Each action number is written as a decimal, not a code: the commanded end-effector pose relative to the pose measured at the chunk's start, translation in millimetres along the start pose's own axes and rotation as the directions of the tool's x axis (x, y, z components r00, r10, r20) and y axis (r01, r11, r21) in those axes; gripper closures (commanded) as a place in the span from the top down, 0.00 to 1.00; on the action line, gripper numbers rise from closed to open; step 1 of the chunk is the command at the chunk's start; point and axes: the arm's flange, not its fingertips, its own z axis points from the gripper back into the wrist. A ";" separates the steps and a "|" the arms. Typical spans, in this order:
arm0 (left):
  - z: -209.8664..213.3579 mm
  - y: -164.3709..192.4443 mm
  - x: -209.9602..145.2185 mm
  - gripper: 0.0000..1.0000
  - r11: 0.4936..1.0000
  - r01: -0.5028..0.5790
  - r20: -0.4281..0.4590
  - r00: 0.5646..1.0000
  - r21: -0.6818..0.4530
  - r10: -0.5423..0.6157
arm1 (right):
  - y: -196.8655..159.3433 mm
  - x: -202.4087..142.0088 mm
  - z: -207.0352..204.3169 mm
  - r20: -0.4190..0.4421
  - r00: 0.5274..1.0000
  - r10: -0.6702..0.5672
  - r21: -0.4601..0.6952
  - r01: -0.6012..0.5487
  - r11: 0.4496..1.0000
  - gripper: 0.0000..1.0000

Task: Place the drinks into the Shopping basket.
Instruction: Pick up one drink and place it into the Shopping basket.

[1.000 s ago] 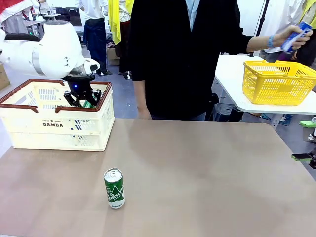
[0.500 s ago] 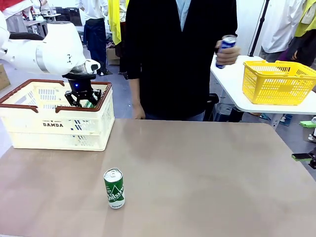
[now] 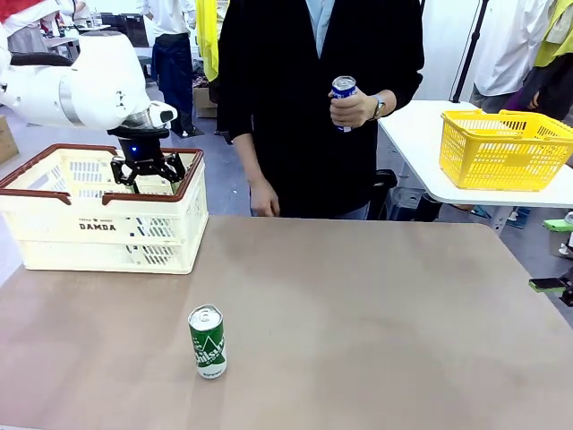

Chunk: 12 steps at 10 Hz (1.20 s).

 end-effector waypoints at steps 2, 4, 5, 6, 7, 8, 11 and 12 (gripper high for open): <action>52.6 23.2 -12.7 1.00 0.988 0.071 0.032 0.997 -0.136 -0.068 | 3.8 -0.9 1.4 -0.002 1.000 0.002 0.008 -0.002 1.000 1.00; 131.9 69.2 -45.7 1.00 0.927 0.138 0.045 0.990 -0.349 -0.130 | 3.8 -0.9 1.4 -0.002 1.000 0.002 0.008 -0.002 1.000 1.00; 151.8 91.4 -65.9 1.00 0.904 0.132 0.033 0.991 -0.407 -0.130 | 3.8 -0.9 1.4 -0.002 1.000 0.002 0.008 -0.002 1.000 1.00; 165.0 118.6 -96.2 1.00 0.828 0.181 0.054 0.982 -0.531 -0.179 | 3.8 -0.9 1.4 -0.002 1.000 0.002 0.008 -0.002 1.000 1.00; 163.0 144.7 -137.5 1.00 0.716 0.264 0.114 0.961 -0.646 -0.251 | 3.8 -0.9 1.4 -0.002 1.000 0.002 0.008 -0.002 1.000 1.00; 143.4 175.9 -187.6 1.00 0.641 0.298 0.195 0.954 -0.707 -0.229 | 3.8 -0.9 1.4 -0.002 1.000 0.002 0.008 -0.002 1.000 1.00; 72.3 248.5 -254.6 1.00 0.408 0.264 0.247 0.964 -0.874 -0.095 | 3.8 -0.9 1.4 -0.002 1.000 0.002 0.008 -0.002 1.000 1.00; 51.3 254.8 -261.9 1.00 0.376 0.250 0.241 0.968 -0.892 -0.072 | 3.8 -0.9 1.4 -0.002 1.000 0.002 0.008 -0.002 1.000 1.00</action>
